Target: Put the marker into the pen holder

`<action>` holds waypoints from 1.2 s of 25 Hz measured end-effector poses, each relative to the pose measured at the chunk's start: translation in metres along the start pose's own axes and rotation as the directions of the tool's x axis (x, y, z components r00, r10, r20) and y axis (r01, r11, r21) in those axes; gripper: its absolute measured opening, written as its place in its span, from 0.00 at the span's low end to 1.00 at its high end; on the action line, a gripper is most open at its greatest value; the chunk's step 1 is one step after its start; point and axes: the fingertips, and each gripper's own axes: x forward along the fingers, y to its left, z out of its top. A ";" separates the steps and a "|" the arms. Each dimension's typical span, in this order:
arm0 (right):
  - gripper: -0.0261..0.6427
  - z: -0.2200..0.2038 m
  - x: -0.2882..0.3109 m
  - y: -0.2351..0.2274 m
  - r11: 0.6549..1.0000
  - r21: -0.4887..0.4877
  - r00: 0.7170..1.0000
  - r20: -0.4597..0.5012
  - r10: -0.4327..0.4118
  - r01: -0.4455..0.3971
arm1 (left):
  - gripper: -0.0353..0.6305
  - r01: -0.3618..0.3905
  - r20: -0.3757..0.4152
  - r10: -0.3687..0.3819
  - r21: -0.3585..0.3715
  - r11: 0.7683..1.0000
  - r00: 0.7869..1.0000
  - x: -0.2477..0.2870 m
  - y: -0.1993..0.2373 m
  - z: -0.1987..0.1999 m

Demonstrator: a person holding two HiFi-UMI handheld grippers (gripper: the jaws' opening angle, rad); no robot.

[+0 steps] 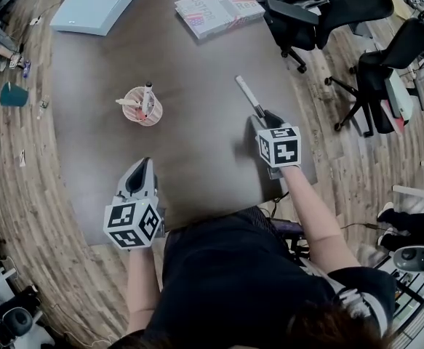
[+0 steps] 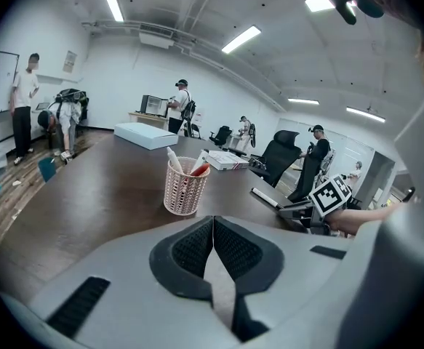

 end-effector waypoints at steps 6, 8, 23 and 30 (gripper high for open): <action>0.18 -0.001 0.002 0.006 0.998 -0.025 0.999 0.012 0.052 -0.052 | 0.09 -0.008 -0.007 0.008 0.002 1.000 1.000 0.007 -0.007 -0.002; 0.16 0.000 0.001 0.008 0.997 -0.044 0.998 0.014 0.060 -0.060 | 0.09 -0.011 -0.007 0.011 0.001 1.000 1.000 0.009 -0.010 0.000; 0.16 0.039 -0.028 0.014 0.970 -0.172 0.970 0.139 0.198 -0.174 | 0.09 -0.105 0.032 0.106 -0.034 0.994 0.994 0.020 -0.014 0.012; 0.16 0.059 -0.049 0.023 0.966 -0.190 0.955 0.204 0.216 -0.177 | 0.09 -0.112 0.064 0.111 0.013 0.994 0.992 0.015 -0.016 0.024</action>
